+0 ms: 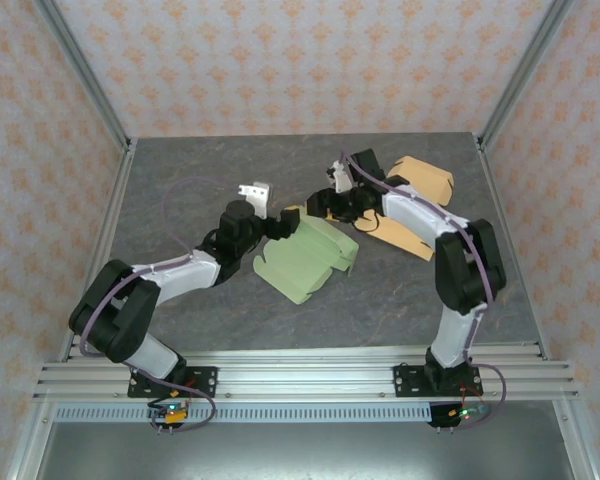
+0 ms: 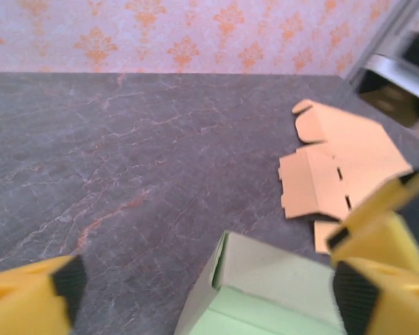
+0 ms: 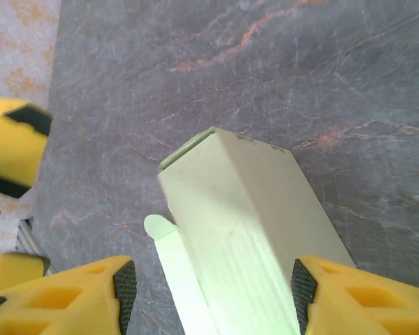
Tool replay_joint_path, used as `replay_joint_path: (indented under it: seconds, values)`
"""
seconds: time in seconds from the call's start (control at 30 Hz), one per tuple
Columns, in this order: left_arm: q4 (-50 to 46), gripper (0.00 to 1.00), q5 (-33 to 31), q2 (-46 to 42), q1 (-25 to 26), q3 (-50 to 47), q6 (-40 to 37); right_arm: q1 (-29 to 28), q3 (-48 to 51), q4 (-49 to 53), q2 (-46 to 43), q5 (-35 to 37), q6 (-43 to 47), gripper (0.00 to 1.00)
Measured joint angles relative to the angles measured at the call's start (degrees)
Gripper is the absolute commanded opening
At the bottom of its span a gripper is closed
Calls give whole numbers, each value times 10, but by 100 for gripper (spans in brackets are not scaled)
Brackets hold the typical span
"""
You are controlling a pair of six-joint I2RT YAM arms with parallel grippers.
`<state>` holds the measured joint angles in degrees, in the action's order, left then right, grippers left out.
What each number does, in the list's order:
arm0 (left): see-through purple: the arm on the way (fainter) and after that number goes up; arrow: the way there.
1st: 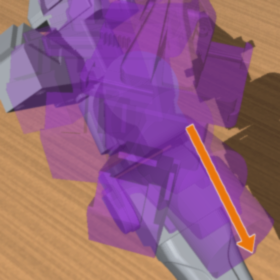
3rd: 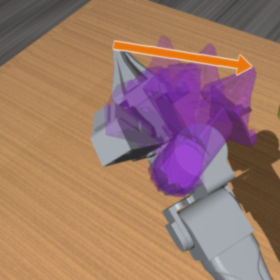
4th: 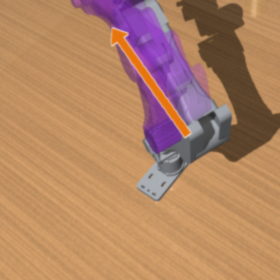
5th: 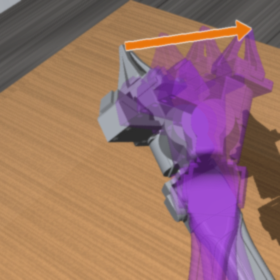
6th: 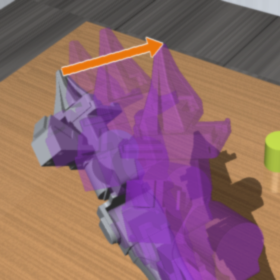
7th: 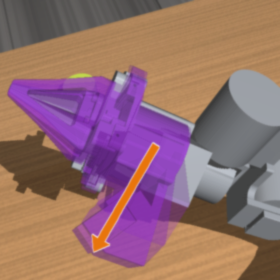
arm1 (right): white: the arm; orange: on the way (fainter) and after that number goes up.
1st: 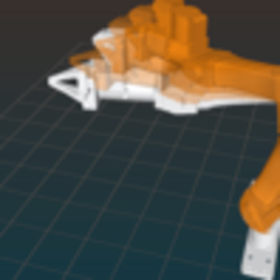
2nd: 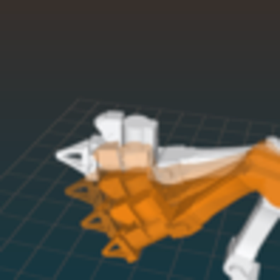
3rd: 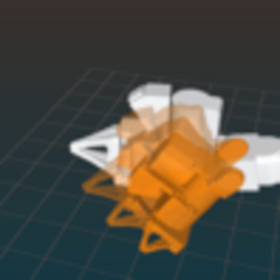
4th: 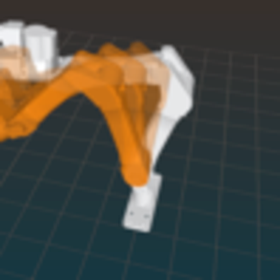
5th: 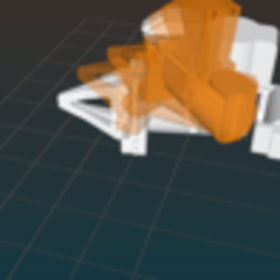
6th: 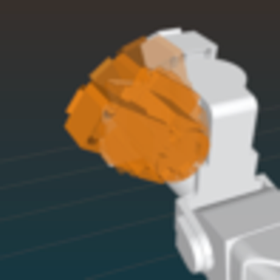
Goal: Fold the paper box
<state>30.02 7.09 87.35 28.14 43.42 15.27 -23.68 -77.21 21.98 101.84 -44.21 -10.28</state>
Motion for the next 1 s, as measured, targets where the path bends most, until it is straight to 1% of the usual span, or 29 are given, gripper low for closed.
replay_joint_path:
  seconds: [0.1,0.17,0.23,0.3,0.4,0.47,0.57,0.67,0.73,0.83,0.9,0.97,1.0]
  values:
    - [-77,100,-14,3,0,49,45,1,66,-37,-91,43,5,64]
    - [-136,100,-7,17,-2,98,59,1,105,-55,-152,87,4,65]
    - [-207,93,5,53,-4,175,65,3,136,-64,-209,147,2,67]
    - [-257,90,19,89,-4,234,64,6,160,-68,-250,202,-3,68]
    - [-315,87,31,130,-4,280,66,14,190,-69,-285,258,-9,70]
    - [-351,84,34,155,-4,294,63,17,217,-76,-292,264,2,71]
    - [-392,67,46,195,-5,311,61,17,257,-73,-291,254,29,71]
    - [-400,59,72,211,-12,341,58,17,276,-56,-291,252,59,71]
    - [-408,56,85,215,-19,342,61,17,282,-53,-294,252,86,70]
    - [-405,55,105,217,-28,341,64,17,294,-44,-316,271,150,70]
    - [-396,55,112,217,-34,335,68,22,304,-40,-346,293,195,70]
    - [-384,55,118,216,-38,324,74,28,315,-45,-372,299,228,70]
    - [-384,53,118,216,-39,317,75,31,323,-52,-384,298,244,69]
